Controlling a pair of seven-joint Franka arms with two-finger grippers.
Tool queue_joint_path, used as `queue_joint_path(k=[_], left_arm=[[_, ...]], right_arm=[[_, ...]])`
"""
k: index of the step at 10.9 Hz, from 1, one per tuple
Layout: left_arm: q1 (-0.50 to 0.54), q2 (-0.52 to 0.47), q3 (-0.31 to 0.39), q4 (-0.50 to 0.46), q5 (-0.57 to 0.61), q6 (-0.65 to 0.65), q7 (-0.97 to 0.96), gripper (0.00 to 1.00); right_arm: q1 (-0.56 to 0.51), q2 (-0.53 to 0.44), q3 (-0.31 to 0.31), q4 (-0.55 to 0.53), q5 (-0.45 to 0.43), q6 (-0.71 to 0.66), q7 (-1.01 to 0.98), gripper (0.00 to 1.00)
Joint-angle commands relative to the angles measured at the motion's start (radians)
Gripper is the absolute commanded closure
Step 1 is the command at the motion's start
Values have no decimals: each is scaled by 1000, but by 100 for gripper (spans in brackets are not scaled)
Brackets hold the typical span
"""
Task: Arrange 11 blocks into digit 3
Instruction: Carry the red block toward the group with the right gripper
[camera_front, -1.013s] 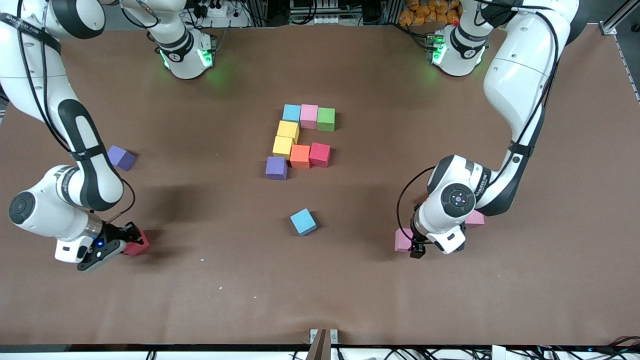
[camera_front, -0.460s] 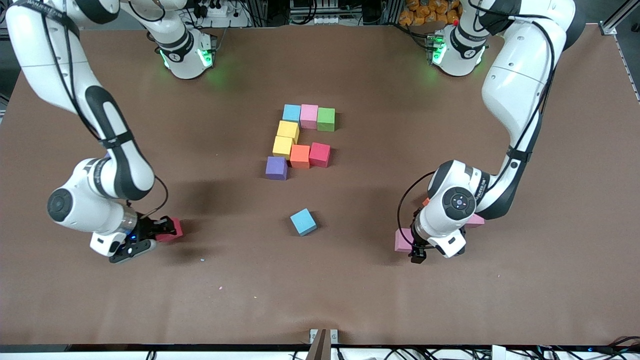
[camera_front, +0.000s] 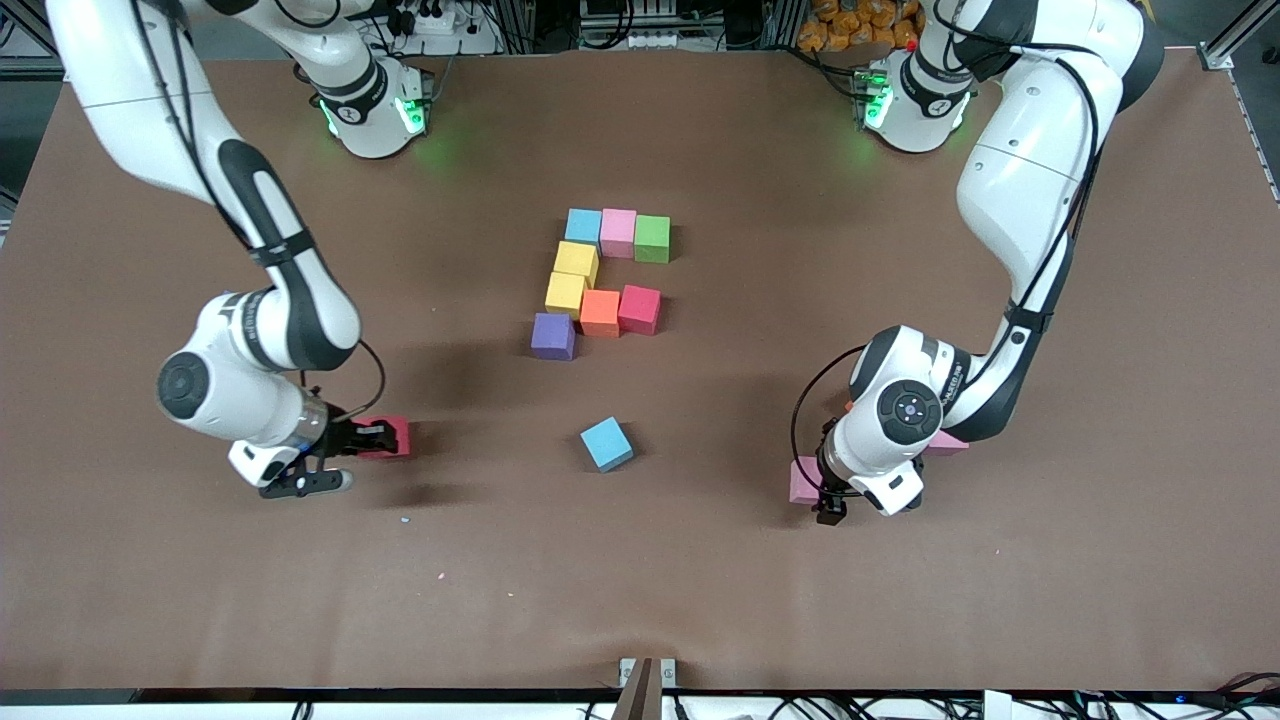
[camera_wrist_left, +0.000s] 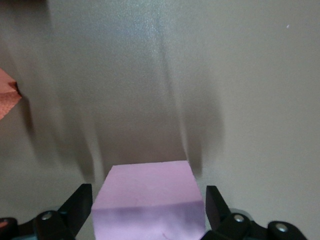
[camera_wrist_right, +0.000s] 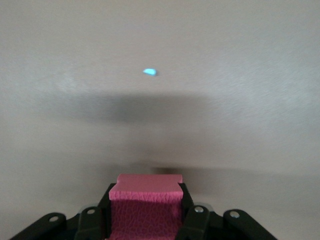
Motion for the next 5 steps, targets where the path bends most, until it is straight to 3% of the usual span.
queue_joint_path(k=[1,2,3,5], left_arm=[[-10,11,9,21,13,2,8,38],[-9,10,7,21,12,2,28,58],[-8,5,7,21,10,2,43,65],[-8,-6,4,21,10,1,51,65]], right_arm=[[92,-59,-22,-85,25,70,188,86],[140,-69,-23,-102,23,96,277,86],[178,-73,-23,-110,25,110,357,86],[249,-75,-26,-112,23,123,482,86]])
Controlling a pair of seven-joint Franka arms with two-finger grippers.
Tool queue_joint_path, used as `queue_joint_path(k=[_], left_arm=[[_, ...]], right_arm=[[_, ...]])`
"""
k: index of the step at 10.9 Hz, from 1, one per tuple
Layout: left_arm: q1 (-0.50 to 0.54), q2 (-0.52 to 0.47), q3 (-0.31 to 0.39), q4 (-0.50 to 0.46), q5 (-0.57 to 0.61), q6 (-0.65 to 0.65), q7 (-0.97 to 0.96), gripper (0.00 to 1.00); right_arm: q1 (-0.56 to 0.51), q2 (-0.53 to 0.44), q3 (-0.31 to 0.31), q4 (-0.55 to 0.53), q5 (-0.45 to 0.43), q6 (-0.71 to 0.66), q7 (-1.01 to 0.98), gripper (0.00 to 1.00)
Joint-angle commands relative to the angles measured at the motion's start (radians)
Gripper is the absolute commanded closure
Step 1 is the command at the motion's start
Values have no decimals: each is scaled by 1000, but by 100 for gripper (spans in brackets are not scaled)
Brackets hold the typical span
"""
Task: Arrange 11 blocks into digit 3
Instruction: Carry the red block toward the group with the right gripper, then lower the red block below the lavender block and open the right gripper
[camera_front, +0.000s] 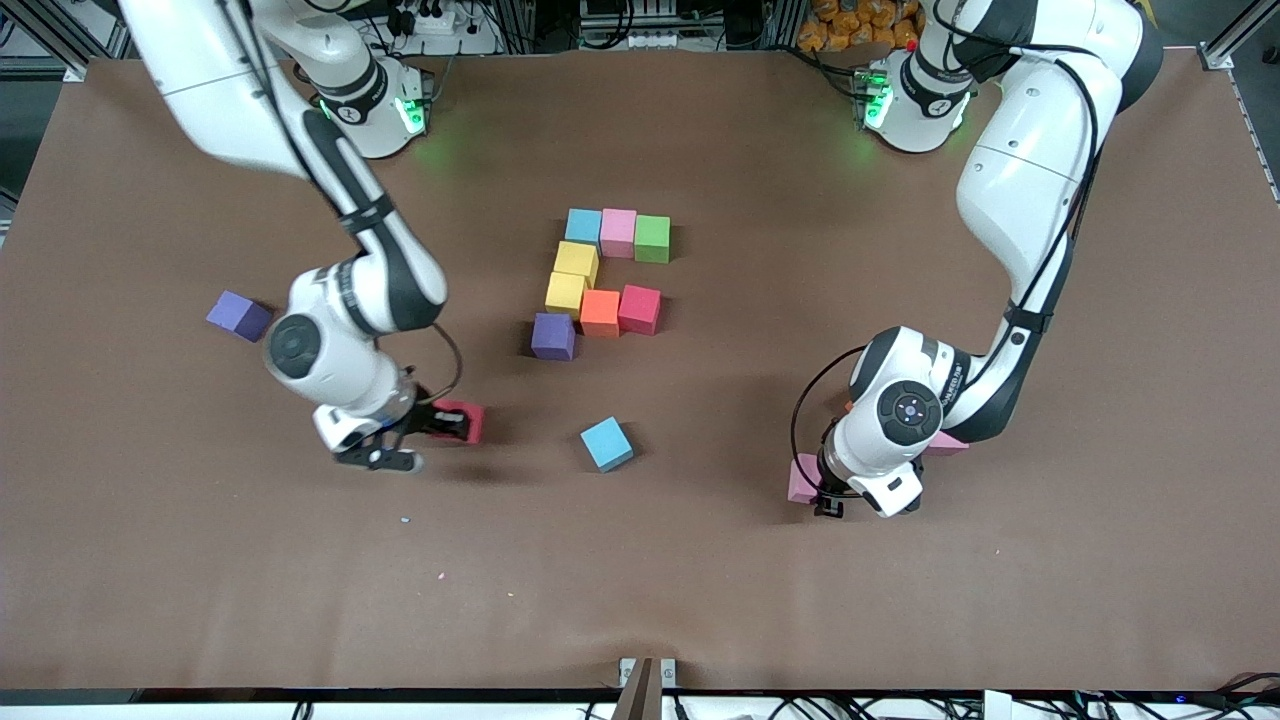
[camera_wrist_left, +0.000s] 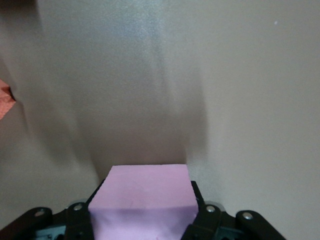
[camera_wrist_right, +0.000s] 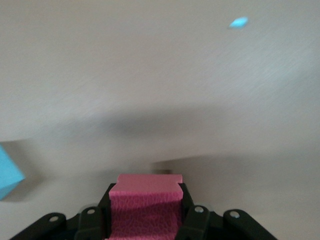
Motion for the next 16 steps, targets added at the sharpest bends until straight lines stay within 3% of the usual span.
queue_joint_path(k=[1,7,10,16], left_arm=[[-8,-16,3,11,10,-1,11,65],[-3,-33,-13,11,4,-12,6,65],[1,-33,-13,11,-8,-13,6,65],[-8,-40,-11,11,-10,-13,3,65]], right_arm=[[81,-43,-21,-45,20,19,126,86],[219,-50,-47,-56,-3,25,286,86],[261,-60,-76,-59,-165,13,402,86],[278,-53,-73,-56,-351,19,556,86]])
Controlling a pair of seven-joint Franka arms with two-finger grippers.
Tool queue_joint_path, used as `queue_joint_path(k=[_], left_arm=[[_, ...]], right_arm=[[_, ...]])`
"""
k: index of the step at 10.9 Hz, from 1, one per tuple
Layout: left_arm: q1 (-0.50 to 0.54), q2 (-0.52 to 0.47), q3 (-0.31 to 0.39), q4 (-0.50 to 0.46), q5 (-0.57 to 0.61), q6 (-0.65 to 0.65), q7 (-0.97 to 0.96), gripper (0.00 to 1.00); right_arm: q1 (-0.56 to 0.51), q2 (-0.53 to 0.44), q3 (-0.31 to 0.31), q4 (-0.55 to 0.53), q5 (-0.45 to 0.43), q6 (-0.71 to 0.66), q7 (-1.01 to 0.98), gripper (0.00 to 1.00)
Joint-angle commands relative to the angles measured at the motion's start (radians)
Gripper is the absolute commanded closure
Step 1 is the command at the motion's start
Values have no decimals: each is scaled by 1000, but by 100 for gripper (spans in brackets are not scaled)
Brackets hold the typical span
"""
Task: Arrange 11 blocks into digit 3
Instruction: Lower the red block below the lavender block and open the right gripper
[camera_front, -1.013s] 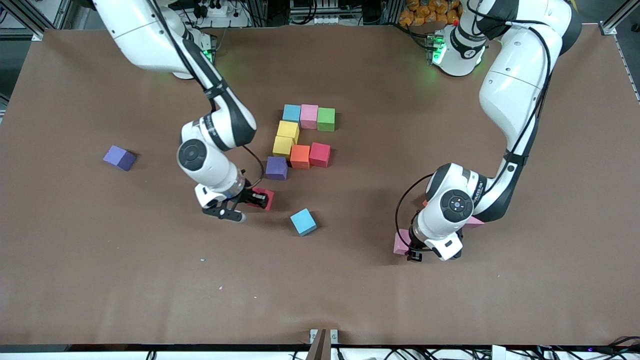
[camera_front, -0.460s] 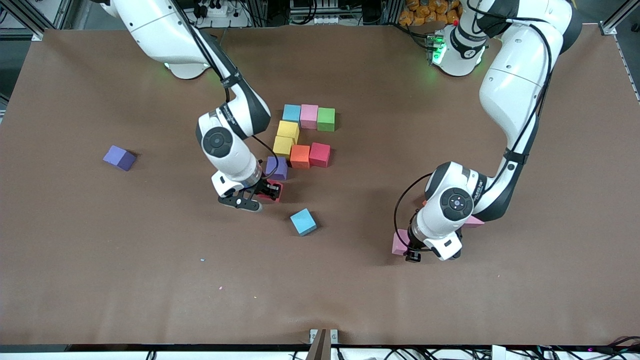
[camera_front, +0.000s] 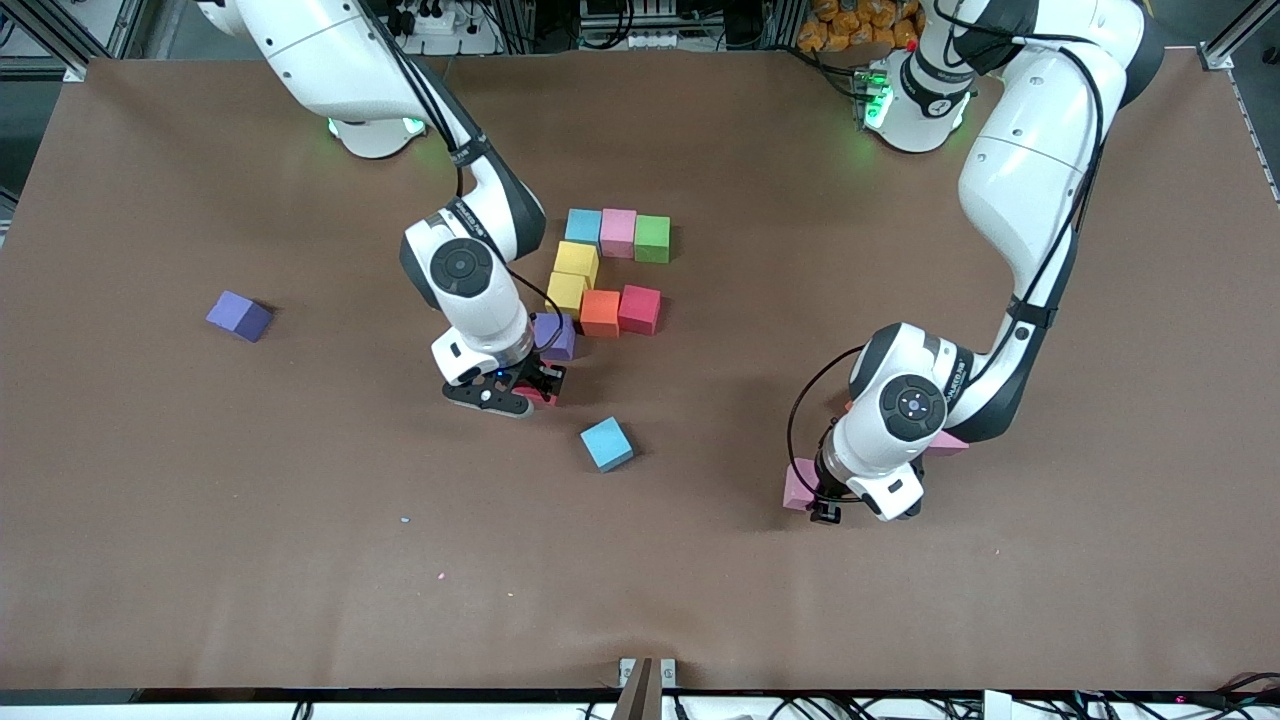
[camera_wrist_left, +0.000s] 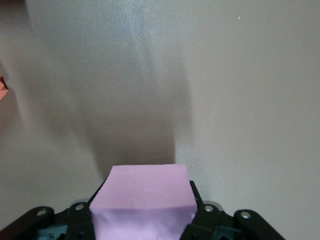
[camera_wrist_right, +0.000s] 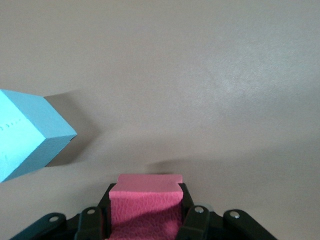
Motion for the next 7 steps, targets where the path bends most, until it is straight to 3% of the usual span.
queue_joint_path(k=[1,7], left_arm=[[-6,-23,3,-10,-9,-12,-1,65],[-6,-23,3,-10,-8,-25,-1,64]], right_arm=[[14,-26,-14,-31,-48,6,52,86],[37,-3,-12,-31,-51,35,93,85]])
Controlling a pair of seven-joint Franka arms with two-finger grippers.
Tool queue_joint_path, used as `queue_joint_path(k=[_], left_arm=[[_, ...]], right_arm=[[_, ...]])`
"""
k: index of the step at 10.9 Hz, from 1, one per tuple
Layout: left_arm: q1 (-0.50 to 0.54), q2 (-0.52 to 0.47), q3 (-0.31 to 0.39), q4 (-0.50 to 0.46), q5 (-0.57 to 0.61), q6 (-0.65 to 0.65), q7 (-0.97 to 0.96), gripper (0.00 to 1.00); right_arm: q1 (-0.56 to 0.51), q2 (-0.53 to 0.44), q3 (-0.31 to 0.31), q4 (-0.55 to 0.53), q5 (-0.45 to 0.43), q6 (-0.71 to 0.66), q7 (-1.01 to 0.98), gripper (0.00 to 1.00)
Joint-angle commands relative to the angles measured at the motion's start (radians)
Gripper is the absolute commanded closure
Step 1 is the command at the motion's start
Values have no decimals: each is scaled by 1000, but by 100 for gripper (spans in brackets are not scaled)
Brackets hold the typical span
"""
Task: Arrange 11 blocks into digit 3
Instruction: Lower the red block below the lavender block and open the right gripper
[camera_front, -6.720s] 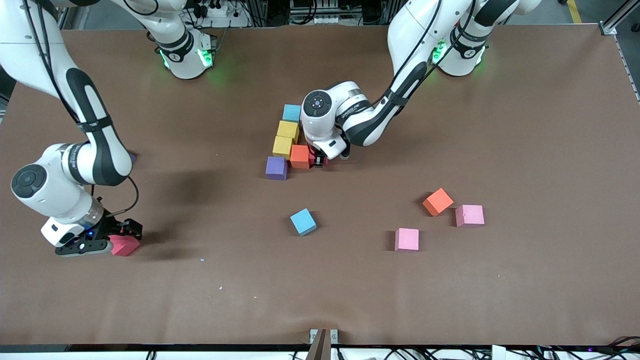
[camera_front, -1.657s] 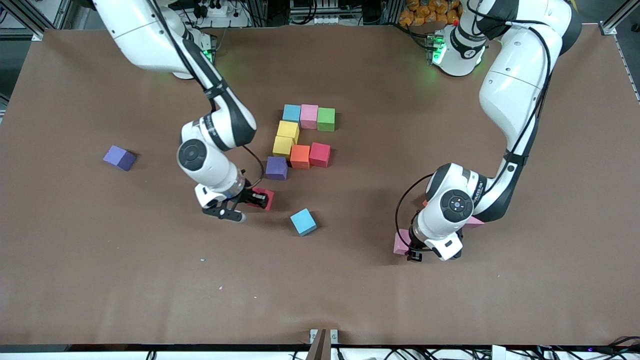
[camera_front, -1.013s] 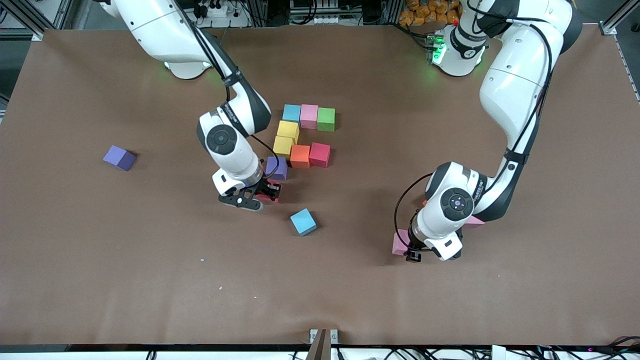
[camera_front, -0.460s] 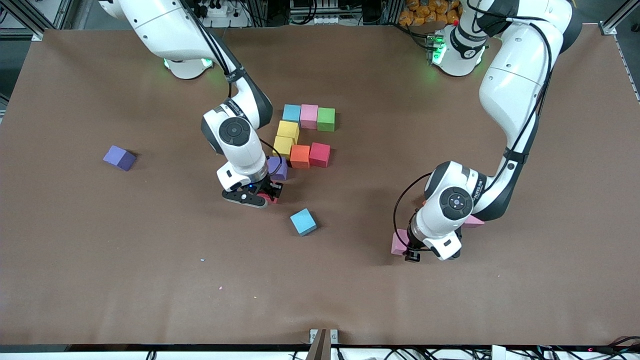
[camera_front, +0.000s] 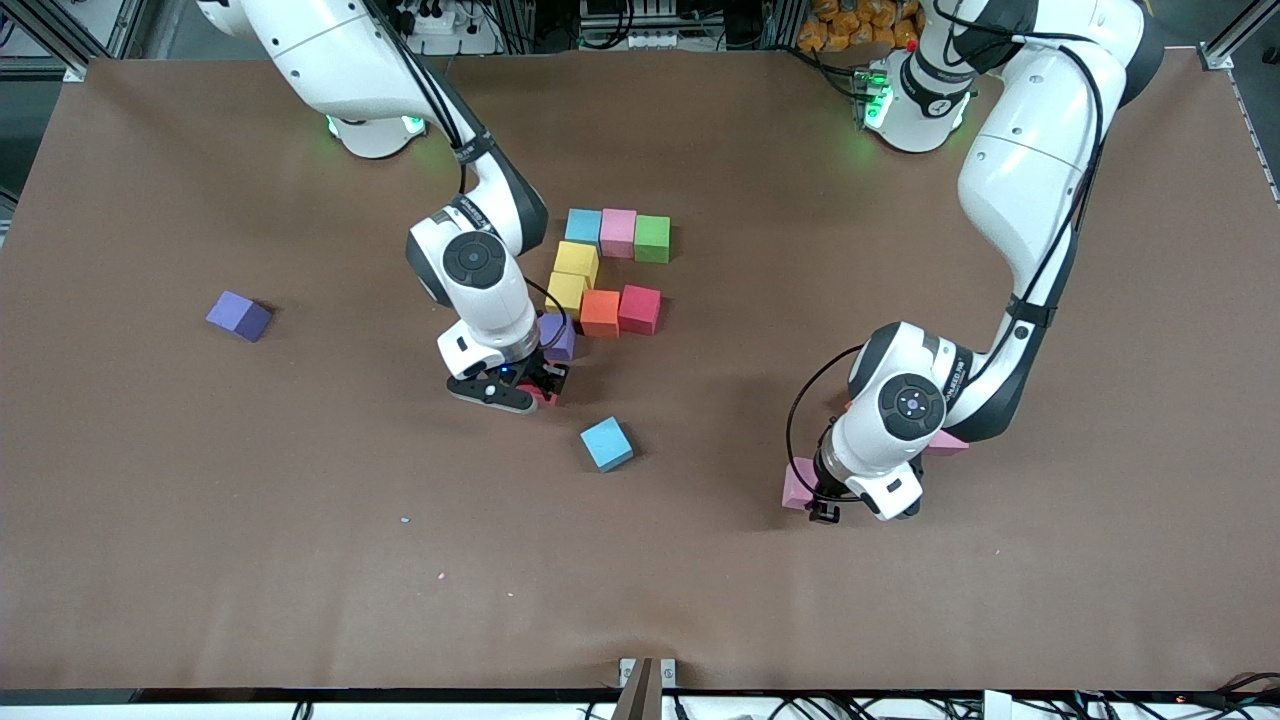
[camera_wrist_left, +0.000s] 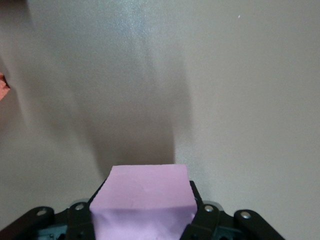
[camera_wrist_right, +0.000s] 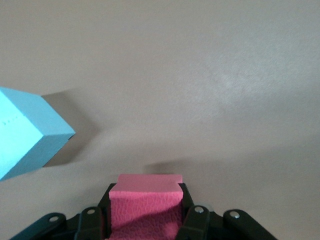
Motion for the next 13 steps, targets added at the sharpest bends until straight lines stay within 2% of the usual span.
queue_joint_path(k=[1,11,13], left_arm=[[-4,-20,3,-11,-8,-20,-2,64],[-4,-20,3,-12,-8,-20,-1,64],[-4,-20,3,-12,-6,-20,-1,64]], right_arm=[[21,-5,-12,-18,-28,18,38,85],[33,4,-9,-61,-48,67,48,84],[33,9,-9,-66,-48,69,51,76]])
